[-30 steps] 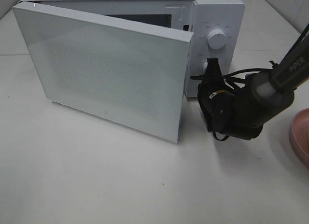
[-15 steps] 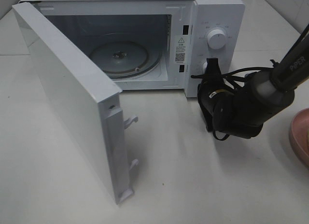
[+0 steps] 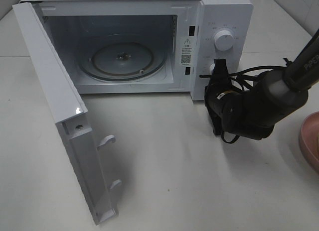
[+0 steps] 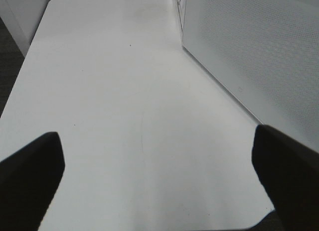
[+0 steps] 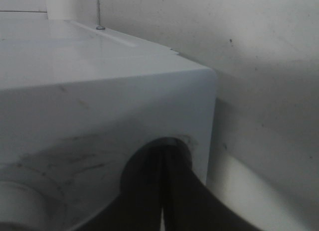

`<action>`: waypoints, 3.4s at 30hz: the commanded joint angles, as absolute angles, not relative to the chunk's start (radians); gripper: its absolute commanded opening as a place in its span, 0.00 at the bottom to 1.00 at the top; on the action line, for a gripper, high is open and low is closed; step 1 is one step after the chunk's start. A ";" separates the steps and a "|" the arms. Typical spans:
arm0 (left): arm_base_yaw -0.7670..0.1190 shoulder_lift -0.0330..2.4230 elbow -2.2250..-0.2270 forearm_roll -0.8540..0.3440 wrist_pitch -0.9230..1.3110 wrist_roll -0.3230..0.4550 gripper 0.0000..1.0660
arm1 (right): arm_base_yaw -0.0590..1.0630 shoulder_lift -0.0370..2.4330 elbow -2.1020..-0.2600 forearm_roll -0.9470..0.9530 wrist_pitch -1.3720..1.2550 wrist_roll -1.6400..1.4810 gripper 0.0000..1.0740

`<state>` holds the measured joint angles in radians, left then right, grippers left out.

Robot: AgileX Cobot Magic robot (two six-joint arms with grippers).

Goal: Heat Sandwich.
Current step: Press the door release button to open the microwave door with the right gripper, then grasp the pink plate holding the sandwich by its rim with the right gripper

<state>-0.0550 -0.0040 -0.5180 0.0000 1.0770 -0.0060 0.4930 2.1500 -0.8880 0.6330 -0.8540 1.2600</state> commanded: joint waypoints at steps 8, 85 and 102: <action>-0.053 -0.021 -0.517 0.000 1.072 -0.010 0.92 | 0.467 2.082 -0.855 0.479 -0.915 1.298 0.00; -0.053 -0.021 -0.517 0.000 1.072 -0.010 0.92 | 0.220 1.326 -0.668 -0.108 0.604 0.239 0.70; -0.053 -0.021 -0.517 0.000 1.072 -0.010 0.92 | 0.130 1.405 -0.743 -0.185 0.621 0.247 0.80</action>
<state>-0.0550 -0.0040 -0.5180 0.0000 1.0770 -0.0060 0.1390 1.4000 -0.7400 -0.1810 0.6180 0.2610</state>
